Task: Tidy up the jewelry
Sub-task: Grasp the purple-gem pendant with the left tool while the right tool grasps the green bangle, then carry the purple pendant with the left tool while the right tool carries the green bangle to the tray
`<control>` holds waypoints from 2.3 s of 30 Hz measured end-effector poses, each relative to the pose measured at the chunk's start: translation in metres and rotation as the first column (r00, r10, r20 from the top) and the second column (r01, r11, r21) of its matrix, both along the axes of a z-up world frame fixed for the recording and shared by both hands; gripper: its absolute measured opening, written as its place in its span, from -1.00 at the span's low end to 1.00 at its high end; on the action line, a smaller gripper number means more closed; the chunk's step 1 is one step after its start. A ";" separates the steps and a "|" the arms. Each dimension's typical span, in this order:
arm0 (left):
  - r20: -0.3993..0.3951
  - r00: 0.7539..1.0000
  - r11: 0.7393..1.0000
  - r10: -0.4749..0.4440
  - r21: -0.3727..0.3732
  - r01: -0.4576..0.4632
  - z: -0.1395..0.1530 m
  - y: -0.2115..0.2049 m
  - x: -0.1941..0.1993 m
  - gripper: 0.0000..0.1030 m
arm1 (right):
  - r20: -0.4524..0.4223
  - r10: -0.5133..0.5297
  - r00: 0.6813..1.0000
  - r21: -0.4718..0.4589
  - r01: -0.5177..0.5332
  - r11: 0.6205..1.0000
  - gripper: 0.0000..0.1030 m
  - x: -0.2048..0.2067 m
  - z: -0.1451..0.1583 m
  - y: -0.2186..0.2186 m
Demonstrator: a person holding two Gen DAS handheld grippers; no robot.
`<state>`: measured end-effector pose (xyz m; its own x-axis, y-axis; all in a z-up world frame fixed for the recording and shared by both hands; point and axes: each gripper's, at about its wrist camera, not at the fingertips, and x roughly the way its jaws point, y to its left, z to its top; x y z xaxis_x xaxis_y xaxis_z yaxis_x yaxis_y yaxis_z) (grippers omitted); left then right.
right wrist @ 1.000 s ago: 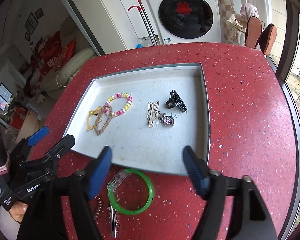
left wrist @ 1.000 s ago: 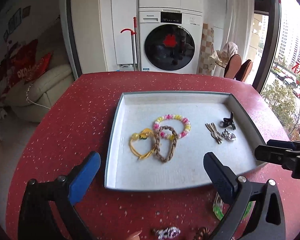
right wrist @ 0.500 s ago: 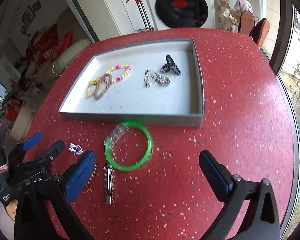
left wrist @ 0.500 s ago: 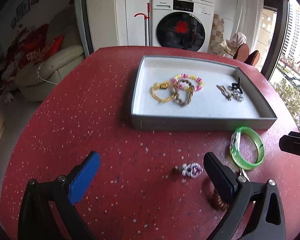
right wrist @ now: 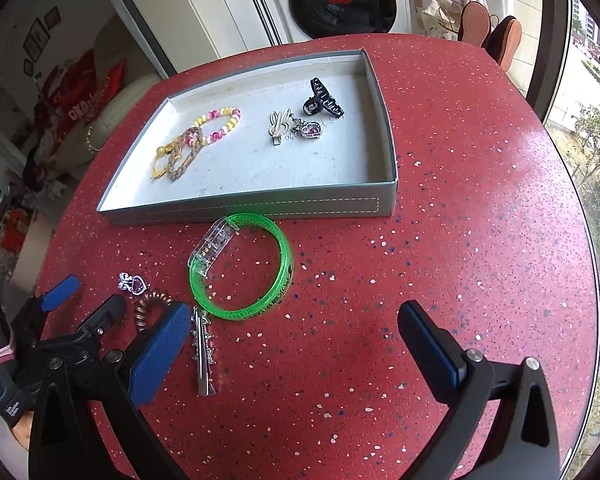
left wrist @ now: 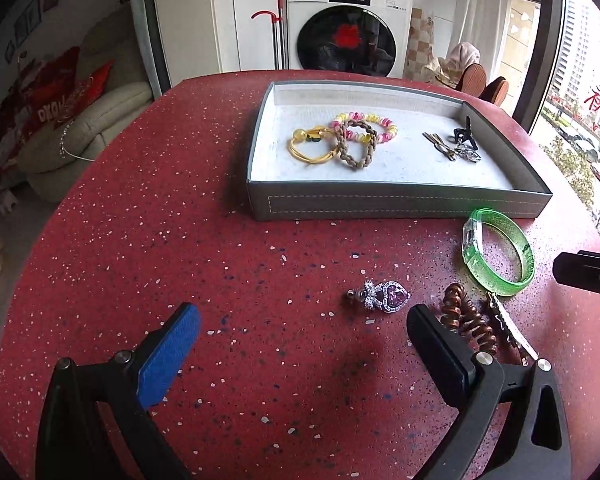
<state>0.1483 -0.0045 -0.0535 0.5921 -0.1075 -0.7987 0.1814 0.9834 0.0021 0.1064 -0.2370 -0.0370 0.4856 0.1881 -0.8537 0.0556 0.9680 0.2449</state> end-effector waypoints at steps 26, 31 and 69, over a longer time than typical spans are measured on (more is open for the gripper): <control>0.000 0.995 0.994 -0.102 0.045 0.102 -0.004 -0.029 0.013 0.55 | 0.003 0.025 1.000 -0.200 -0.023 0.979 -0.09 0.019 -0.012 0.030; -0.001 0.991 0.990 -0.130 0.049 0.130 -0.002 -0.035 0.011 0.34 | 0.007 0.009 1.000 -0.216 -0.008 0.976 -0.50 0.019 -0.012 0.028; 0.092 0.990 0.991 -0.103 -0.071 0.110 0.049 -0.031 0.016 -0.35 | 0.133 0.040 0.990 -0.007 -0.040 0.999 -0.85 0.012 0.042 -0.009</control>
